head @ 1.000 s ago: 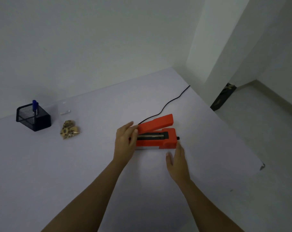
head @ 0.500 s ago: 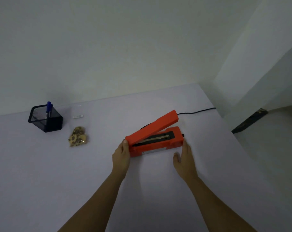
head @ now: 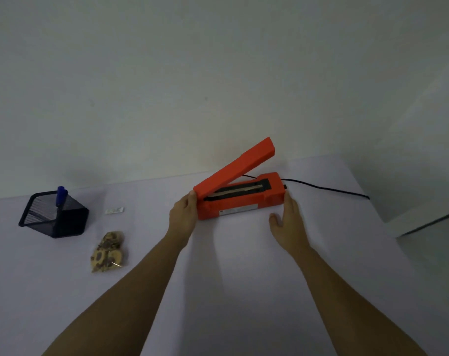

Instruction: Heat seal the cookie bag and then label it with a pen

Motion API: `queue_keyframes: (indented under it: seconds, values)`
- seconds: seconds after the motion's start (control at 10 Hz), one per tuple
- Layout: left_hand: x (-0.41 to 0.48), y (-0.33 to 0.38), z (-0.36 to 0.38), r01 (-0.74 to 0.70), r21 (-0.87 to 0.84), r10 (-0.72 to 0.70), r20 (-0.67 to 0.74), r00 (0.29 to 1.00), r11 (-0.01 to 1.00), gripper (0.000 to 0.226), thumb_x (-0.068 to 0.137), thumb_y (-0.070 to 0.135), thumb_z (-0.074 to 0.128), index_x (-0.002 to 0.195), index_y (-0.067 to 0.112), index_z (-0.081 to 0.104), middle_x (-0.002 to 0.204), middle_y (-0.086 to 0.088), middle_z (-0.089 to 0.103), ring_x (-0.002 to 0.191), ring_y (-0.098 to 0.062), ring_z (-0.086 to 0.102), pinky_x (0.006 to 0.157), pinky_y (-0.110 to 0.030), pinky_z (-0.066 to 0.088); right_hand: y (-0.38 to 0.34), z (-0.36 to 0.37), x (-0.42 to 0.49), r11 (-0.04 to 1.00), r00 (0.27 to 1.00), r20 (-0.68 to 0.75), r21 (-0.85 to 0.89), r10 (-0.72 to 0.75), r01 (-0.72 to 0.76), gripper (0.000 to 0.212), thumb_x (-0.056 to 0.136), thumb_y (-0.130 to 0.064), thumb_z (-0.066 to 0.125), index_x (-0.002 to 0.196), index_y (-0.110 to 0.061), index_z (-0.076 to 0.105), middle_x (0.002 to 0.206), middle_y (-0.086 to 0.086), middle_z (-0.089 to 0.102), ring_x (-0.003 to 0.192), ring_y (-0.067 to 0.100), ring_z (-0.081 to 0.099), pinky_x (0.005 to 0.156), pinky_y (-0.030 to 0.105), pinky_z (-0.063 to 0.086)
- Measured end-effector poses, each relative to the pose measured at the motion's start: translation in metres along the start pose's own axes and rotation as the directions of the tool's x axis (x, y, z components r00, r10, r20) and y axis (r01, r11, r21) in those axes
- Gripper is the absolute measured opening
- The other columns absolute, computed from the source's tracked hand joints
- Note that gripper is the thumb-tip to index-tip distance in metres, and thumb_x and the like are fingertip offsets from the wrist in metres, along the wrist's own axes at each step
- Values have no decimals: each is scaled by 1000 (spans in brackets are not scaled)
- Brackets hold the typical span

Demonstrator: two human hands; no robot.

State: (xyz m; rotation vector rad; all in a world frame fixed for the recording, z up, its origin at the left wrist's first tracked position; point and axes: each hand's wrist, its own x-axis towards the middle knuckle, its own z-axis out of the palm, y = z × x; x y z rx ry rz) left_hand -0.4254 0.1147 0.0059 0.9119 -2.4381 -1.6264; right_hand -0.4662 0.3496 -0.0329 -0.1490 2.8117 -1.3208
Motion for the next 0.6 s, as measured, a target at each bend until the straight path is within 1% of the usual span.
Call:
queue_keyframes:
  seconds: [0.1,0.2,0.3,0.4,0.5,0.6]
  values:
    - [18,7,6,-13,8,13,-3,1000,1000,50,99,41,27,103,6,63,95,-12,61,91,-29,56,78,-32,41,2,3,17,1000,1000,-6,-5,-2,2,73,88,-5,55,147,-6,12,147,16,30,130,25,37,97,14,23]
    - [37,18,14,-6,10,7,-11,1000,1000,49,99,41,27,95,7,62,92,-12,59,87,-28,54,75,-30,38,6,5,37,1000,1000,-3,2,9,-9,75,88,-7,55,147,-6,9,148,16,27,134,25,32,103,18,22]
    - [45,20,18,-6,22,6,-15,1000,1000,48,99,41,26,92,8,61,92,-13,60,87,-29,54,75,-31,38,8,7,45,1000,1000,0,-11,-1,1,76,87,-7,55,147,-6,9,148,17,27,134,26,32,104,21,23]
    - [48,25,18,-20,25,20,-21,1000,999,51,99,41,24,100,7,61,99,-16,62,97,-33,57,78,-32,38,10,4,54,1000,1000,7,-20,-7,7,77,87,-7,56,147,-6,8,150,16,25,136,25,30,105,22,22]
    - [44,28,17,-33,20,33,-32,999,999,51,100,41,22,113,8,58,113,-17,60,108,-33,54,85,-32,37,9,5,53,1000,1000,22,-29,1,0,77,88,-8,55,147,-6,6,153,15,18,140,24,21,108,22,17]
    - [27,30,8,-7,23,8,-47,999,1000,42,101,36,22,113,14,56,110,-12,56,109,-28,51,90,-33,35,5,8,38,996,996,8,-32,89,-88,72,92,-13,50,146,0,4,155,17,9,144,26,10,112,25,10]
